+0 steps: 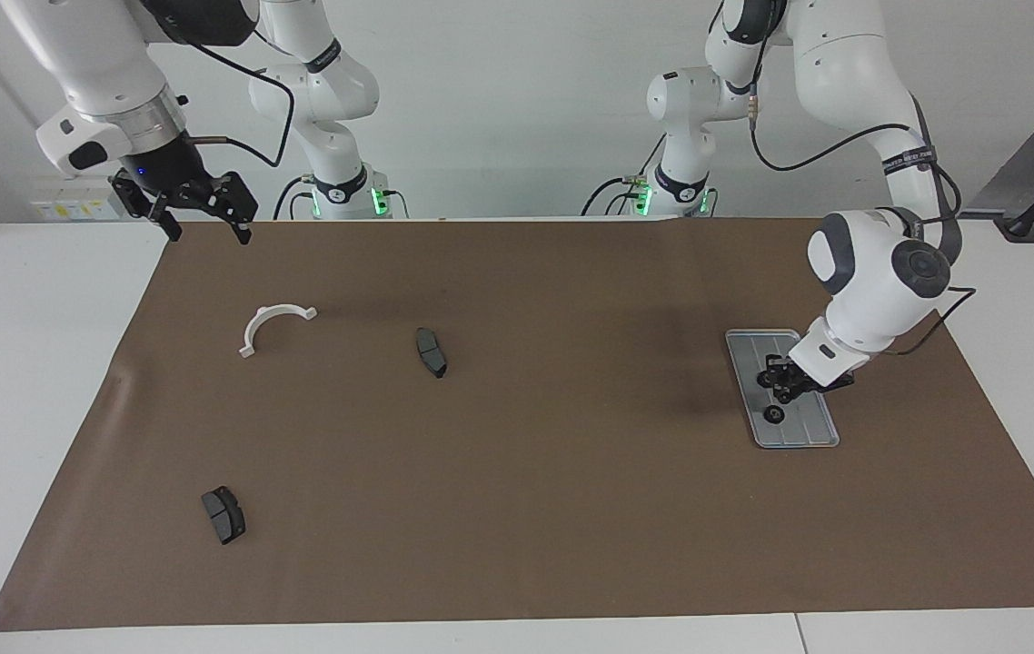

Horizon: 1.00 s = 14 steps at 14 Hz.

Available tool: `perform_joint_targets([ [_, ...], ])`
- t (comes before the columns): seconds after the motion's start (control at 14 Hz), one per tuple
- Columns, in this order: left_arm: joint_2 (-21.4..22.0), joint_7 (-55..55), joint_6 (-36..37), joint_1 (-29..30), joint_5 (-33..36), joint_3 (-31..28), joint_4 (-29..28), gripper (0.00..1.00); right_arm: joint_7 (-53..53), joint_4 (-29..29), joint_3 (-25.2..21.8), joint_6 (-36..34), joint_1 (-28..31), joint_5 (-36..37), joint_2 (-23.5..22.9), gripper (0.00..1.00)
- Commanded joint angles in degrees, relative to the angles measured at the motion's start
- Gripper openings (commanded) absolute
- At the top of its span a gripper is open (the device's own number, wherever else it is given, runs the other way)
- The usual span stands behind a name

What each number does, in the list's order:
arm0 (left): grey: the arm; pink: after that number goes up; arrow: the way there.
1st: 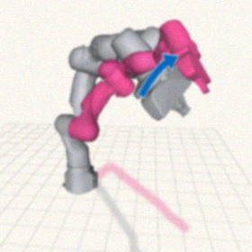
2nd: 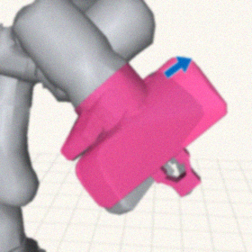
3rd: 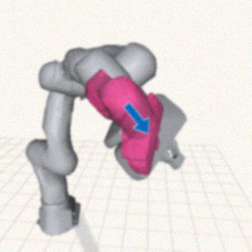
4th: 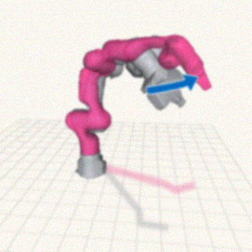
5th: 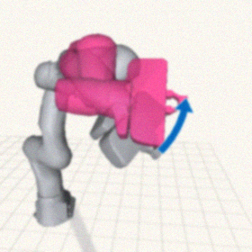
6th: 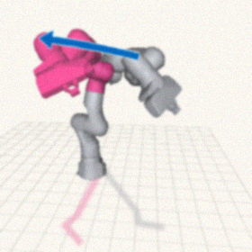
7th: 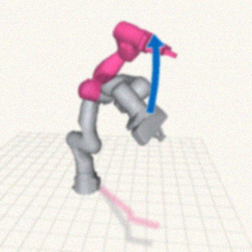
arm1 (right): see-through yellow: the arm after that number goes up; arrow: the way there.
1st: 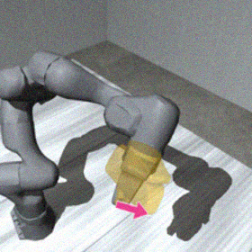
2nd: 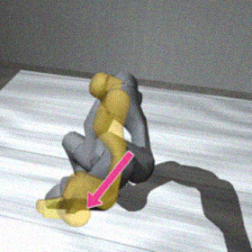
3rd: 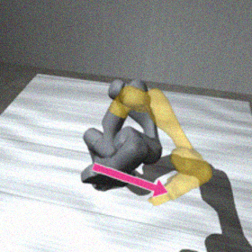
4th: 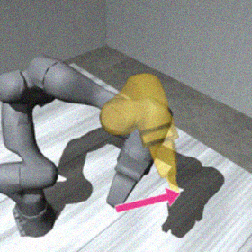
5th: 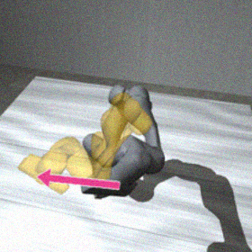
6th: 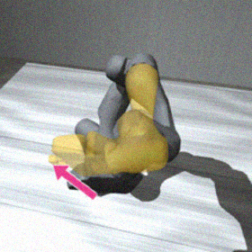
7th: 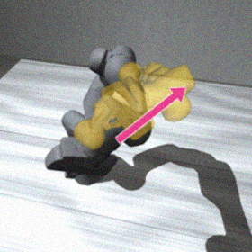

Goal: Pick bearing gear from pile to tray
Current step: 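Lower the third gear onto the tray and open the left gripper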

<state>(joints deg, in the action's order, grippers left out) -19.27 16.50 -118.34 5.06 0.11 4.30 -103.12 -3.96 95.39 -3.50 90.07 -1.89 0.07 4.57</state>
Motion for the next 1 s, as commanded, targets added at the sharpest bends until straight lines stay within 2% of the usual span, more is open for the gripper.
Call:
perform_joint_targets([
  [0.0, 2.74, 4.76, -1.80, 2.75, -0.46, 0.53, -3.92, 0.12, 0.89, 0.94, 0.07, 0.19, 0.40, -1.12, 0.88, 1.00],
  [0.36, 3.54, 4.60, -7.43, 2.94, -0.46, 0.53, -7.53, 0.16, 0.89, 0.94, 0.07, 0.19, 0.31, -1.12, 0.97, 1.00],
  [0.5, 3.54, 4.60, -7.70, 3.11, -0.46, 0.44, -7.54, 0.24, 0.89, 0.85, 0.07, 0.19, 0.31, -1.12, 0.97, 1.00],
  [0.57, 3.54, 4.60, -7.70, 3.11, -0.46, 0.53, -7.54, 0.29, 0.89, 0.94, 0.07, 0.19, 0.31, -1.12, 0.97, 1.00],
  [0.64, 3.54, 4.69, -7.70, 3.20, -0.46, 0.53, -7.54, 0.40, 0.89, 0.94, 0.07, 0.19, 0.39, -1.12, 0.97, 1.00],
  [0.72, 3.54, 4.86, -7.70, 3.46, -0.46, 0.44, -7.45, 0.56, 0.89, 0.94, 0.07, 0.19, 0.31, -1.12, 0.97, 1.00],
  [0.86, 3.45, 4.95, -7.52, 3.73, -0.46, 0.53, -7.01, 0.67, 0.89, 0.85, 0.07, 0.19, 0.31, -1.12, 0.88, 1.00],
  [0.93, 3.36, 4.86, -7.26, 3.73, -0.55, 0.53, -6.49, 0.67, 0.89, 0.94, 0.07, 0.19, 0.31, -1.12, 0.97, 1.00],
])
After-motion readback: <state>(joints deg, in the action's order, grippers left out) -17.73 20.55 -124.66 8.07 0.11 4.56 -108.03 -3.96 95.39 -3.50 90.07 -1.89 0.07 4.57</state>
